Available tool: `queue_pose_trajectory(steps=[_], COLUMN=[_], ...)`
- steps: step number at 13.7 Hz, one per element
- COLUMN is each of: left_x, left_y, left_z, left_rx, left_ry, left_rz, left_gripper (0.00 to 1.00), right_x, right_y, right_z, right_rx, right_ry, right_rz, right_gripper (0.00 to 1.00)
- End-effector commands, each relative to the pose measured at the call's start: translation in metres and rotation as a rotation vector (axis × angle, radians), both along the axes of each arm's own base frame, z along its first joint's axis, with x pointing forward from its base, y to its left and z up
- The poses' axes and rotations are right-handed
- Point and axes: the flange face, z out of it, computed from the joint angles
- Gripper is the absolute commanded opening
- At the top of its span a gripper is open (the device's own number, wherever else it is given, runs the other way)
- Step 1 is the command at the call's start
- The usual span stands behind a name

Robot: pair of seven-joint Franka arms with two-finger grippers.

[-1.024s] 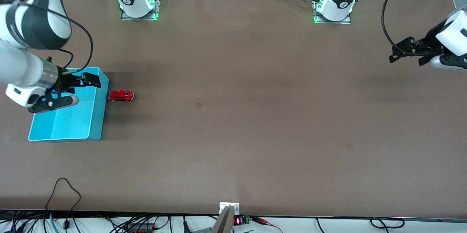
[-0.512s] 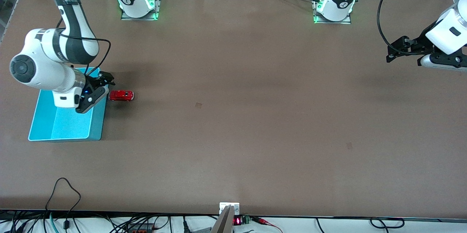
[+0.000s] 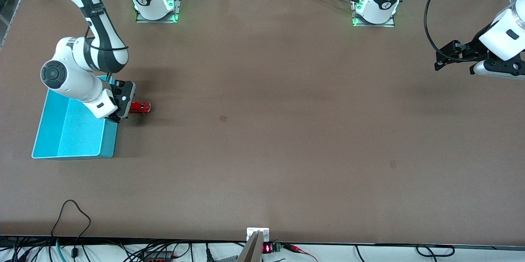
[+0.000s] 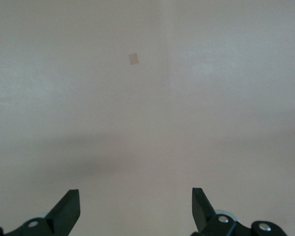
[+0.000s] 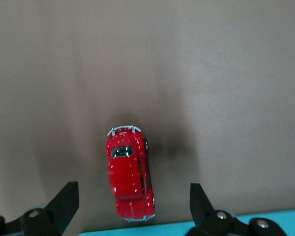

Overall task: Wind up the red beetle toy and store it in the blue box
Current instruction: 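Lower the right gripper onto the red car and close on it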

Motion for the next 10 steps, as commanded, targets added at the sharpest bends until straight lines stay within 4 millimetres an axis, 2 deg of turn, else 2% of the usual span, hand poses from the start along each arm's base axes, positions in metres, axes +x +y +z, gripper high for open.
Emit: queue_pose_trajectory(steps=[1, 3, 5, 8, 9, 10], left_x=[0.005, 0.005, 0.005, 0.005, 0.009, 0.017], left_y=[-0.002, -0.002, -0.002, -0.006, -0.006, -0.007], left_z=[0.004, 0.005, 0.005, 0.003, -0.001, 0.005], left_rx=[0.018, 0.018, 0.019, 0.02, 0.019, 0.02], left_ry=[-0.007, -0.008, -0.01, 0.002, 0.004, -0.013], left_rz=[0.014, 0.011, 0.006, 0.005, 0.008, 0.003], left_gripper=[1.0, 1.0, 1.0, 1.0, 1.0, 1.0], right_x=[-0.005, -0.005, -0.011, -0.016, -0.018, -0.022], right_y=[0.005, 0.014, 0.013, 0.013, 0.013, 0.012], right_z=[-0.014, -0.027, -0.043, -0.052, -0.055, -0.059], right_rx=[0.012, 0.023, 0.024, 0.024, 0.023, 0.022], right_ry=[0.005, -0.007, 0.0, -0.02, -0.028, -0.037], right_rz=[0.09, 0.208, 0.22, 0.256, 0.263, 0.267], right_gripper=[1.0, 1.0, 1.0, 1.0, 1.0, 1.0])
